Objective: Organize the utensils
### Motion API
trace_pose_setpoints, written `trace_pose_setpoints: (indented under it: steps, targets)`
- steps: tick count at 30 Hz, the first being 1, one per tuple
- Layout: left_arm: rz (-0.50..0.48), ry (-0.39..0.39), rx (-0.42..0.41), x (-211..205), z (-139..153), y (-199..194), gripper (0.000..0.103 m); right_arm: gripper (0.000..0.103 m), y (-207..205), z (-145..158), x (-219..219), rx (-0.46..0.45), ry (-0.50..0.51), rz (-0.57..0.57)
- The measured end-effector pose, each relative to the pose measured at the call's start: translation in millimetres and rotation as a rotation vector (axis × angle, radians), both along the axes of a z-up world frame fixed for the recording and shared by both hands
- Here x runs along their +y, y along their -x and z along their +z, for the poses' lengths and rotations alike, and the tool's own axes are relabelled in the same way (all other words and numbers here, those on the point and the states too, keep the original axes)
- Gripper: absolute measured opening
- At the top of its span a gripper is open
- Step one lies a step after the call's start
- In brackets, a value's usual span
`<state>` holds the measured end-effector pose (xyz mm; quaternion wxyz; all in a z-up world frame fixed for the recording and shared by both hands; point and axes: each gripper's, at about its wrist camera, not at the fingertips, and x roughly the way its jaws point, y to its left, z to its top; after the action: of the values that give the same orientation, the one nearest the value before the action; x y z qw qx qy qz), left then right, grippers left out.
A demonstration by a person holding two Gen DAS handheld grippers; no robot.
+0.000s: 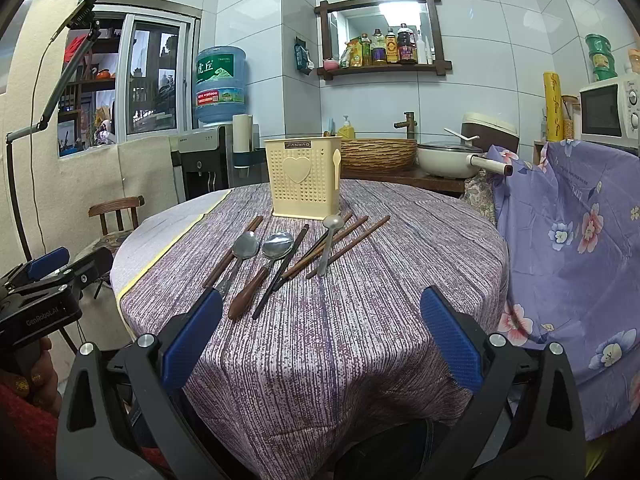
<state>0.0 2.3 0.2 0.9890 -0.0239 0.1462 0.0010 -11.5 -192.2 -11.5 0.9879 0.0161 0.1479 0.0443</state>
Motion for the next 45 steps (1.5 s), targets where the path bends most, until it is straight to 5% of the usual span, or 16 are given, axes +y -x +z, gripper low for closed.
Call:
trace_pose_setpoints:
  steps: [19,28,38,45]
  targets:
    - [-0.005,0.001,0.037,13,-2,-1,0.098,0.098,-11,-7,2,0.024,0.015,-0.016]
    - [-0.008,0.008,0.252,29,2,-62,0.098,0.098,-81,5,-31,0.212,-0.111,-0.025]
    - [-0.089,-0.023,0.416,27,8,-151,0.095,0.092,-174,11,-40,0.352,-0.117,0.015]
    - [-0.142,0.014,0.532,26,8,-199,0.070,0.074,-231,3,-56,0.473,-0.154,-0.015]
